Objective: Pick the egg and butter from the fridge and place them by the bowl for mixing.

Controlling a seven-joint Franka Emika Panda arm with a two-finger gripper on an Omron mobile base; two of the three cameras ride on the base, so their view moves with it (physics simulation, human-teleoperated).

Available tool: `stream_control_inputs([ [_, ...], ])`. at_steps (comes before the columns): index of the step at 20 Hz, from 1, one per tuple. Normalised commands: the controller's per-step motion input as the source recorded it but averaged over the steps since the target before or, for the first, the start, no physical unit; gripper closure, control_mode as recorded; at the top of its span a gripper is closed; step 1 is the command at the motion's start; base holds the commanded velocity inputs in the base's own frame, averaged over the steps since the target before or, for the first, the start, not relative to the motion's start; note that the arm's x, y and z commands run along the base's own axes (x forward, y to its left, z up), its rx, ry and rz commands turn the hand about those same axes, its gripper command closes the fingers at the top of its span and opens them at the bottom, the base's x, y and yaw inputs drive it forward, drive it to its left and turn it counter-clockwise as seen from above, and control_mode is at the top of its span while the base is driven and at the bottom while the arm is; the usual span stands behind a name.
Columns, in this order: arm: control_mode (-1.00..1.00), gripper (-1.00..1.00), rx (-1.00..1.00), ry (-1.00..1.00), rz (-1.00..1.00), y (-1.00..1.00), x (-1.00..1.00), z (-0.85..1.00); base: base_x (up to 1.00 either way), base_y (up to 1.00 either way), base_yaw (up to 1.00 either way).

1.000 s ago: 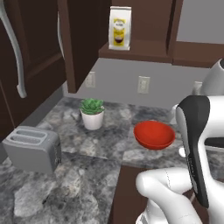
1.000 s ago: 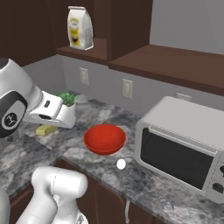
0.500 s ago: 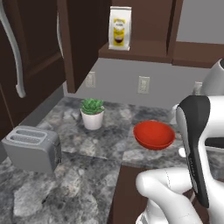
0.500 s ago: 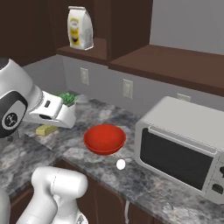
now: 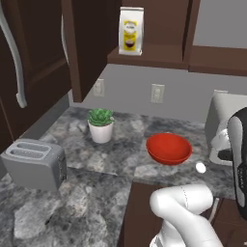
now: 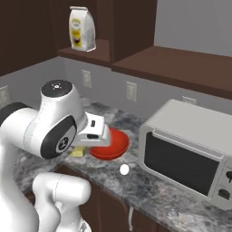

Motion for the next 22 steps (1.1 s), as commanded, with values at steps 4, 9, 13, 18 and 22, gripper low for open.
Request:
stream_control_inputs([
  [4,-1.0,1.0,-0.01,0.14,0.06,0.01,0.35,-0.81,0.0,0.0,0.0],
  [9,-1.0,1.0,-0.03,0.04,0.0,0.03,0.53,-0.74,0.0,0.0,0.0],
  [13,-1.0,1.0,0.0,0.0,0.0,0.0,0.41,-0.75,0.0,0.0,0.0],
  [18,-1.0,1.0,0.0,0.04,0.01,-0.01,0.04,-0.27,0.0,0.0,0.0],
  [22,-1.0,1.0,0.0,0.0,0.0,-0.07,0.4,-0.64,0.0,0.0,0.0],
])
